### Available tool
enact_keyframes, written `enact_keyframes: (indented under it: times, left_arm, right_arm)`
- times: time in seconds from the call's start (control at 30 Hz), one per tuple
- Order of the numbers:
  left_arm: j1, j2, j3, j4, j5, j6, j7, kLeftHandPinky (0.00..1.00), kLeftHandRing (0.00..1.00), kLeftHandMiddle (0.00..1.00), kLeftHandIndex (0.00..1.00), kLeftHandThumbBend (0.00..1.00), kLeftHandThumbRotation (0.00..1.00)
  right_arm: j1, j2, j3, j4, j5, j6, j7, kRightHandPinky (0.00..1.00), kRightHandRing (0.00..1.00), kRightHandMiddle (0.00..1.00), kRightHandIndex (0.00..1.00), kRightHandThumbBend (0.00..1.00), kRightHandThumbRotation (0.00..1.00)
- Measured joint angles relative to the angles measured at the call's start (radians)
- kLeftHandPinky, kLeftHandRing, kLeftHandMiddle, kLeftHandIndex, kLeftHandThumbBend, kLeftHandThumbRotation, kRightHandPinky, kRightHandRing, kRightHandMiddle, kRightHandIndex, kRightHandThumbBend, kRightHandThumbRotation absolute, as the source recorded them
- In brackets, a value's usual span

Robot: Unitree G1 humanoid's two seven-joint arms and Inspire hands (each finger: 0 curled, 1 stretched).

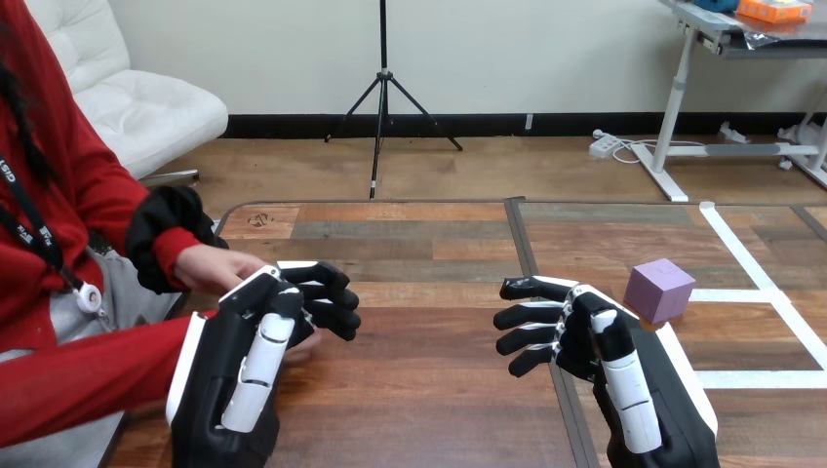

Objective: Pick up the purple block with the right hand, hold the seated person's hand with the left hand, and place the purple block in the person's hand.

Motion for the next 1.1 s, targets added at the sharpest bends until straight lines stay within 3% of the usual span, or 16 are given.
enact_keyframes:
  times: [0.2, 0.47, 0.7, 1.1]
  left_arm:
    - [0.000, -0.001, 0.005, 0.000, -0.005, 0.000, -0.006, 0.44, 0.49, 0.53, 0.54, 0.57, 0.75]
    - [-0.001, -0.001, 0.011, 0.000, -0.008, 0.001, -0.010, 0.44, 0.49, 0.53, 0.54, 0.56, 0.75]
    - [-0.001, -0.001, 0.012, 0.000, -0.008, 0.005, -0.013, 0.45, 0.49, 0.53, 0.54, 0.58, 0.75]
    - [-0.001, -0.001, 0.012, 0.001, -0.011, 0.019, -0.017, 0.44, 0.49, 0.52, 0.54, 0.59, 0.73]
  right_arm:
    - [-0.002, 0.000, 0.000, 0.002, -0.010, -0.002, -0.006, 0.48, 0.57, 0.63, 0.67, 0.73, 1.00]
    - [-0.039, -0.003, -0.009, 0.040, -0.085, -0.021, -0.041, 0.54, 0.64, 0.68, 0.69, 0.65, 1.00]
    - [-0.109, -0.021, -0.025, 0.097, -0.146, -0.016, -0.056, 0.64, 0.74, 0.75, 0.73, 0.66, 0.98]
    - [-0.266, -0.094, -0.053, 0.220, -0.250, 0.012, -0.080, 0.68, 0.77, 0.77, 0.75, 0.71, 0.96]
